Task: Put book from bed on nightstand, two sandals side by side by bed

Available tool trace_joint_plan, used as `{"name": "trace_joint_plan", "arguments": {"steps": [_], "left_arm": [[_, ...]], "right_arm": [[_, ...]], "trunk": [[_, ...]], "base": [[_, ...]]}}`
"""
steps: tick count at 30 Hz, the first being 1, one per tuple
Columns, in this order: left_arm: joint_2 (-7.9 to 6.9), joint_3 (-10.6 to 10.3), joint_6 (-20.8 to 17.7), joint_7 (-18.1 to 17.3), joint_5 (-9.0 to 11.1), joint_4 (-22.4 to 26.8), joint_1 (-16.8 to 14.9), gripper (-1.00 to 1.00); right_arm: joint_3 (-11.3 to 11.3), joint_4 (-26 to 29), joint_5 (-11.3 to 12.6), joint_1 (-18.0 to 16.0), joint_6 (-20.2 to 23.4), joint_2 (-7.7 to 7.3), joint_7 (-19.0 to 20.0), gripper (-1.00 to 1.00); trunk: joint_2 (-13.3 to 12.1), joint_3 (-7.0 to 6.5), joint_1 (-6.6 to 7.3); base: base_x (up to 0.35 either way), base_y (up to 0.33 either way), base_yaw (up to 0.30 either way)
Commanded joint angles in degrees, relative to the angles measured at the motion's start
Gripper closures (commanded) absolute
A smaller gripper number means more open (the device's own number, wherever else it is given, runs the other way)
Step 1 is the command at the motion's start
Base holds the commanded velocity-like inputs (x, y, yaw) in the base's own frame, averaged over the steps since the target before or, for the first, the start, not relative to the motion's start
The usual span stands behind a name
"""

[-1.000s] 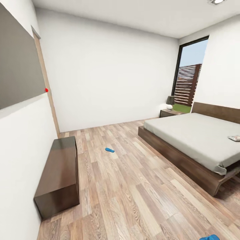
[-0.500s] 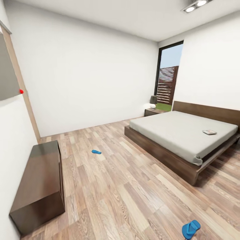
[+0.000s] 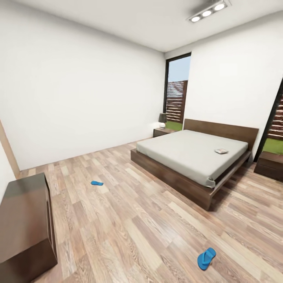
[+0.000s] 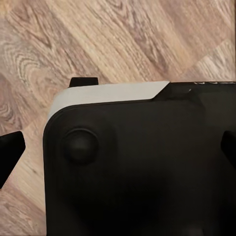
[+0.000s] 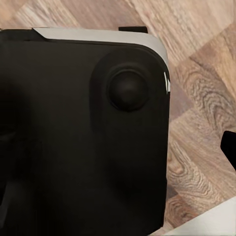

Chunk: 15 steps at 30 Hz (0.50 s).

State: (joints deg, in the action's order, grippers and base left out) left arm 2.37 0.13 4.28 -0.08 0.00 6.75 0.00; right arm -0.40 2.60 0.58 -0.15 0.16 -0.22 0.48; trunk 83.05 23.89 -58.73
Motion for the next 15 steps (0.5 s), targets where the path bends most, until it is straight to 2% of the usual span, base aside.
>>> {"name": "trace_joint_plan", "arguments": {"steps": [1, 10, 14, 15], "left_arm": [[0.00, 0.02, 0.14, -0.01, 0.00, -0.01, 0.00, -1.00], [-0.33, 0.28, 0.22, -0.01, 0.00, 0.91, -0.05, -1.00], [-0.41, 0.30, 0.23, 0.04, 0.02, 6.08, -0.08, -1.00], [-0.45, 0.31, 0.17, 0.19, 0.08, 9.22, -0.08, -1.00]], "right_arm": [[-0.04, 0.04, 0.06, -0.02, 0.02, 0.01, 0.05, -1.00], [-0.01, 0.30, -0.01, -0.02, -0.02, 0.01, 0.05, -1.00], [0.03, 1.26, -0.06, -0.02, -0.27, -0.07, 0.03, -1.00], [0.04, 2.95, -0.05, -0.02, -0.28, -0.14, 0.07, -1.00]], "trunk": [[0.03, 0.02, 0.00], [0.03, -0.24, 0.00], [0.03, -0.35, 0.00], [0.03, -0.38, 0.00]], "base": [[0.000, 0.000, -0.300], [0.000, 0.000, -0.300], [0.000, 0.000, -0.300], [0.000, 0.000, -0.300]]}}
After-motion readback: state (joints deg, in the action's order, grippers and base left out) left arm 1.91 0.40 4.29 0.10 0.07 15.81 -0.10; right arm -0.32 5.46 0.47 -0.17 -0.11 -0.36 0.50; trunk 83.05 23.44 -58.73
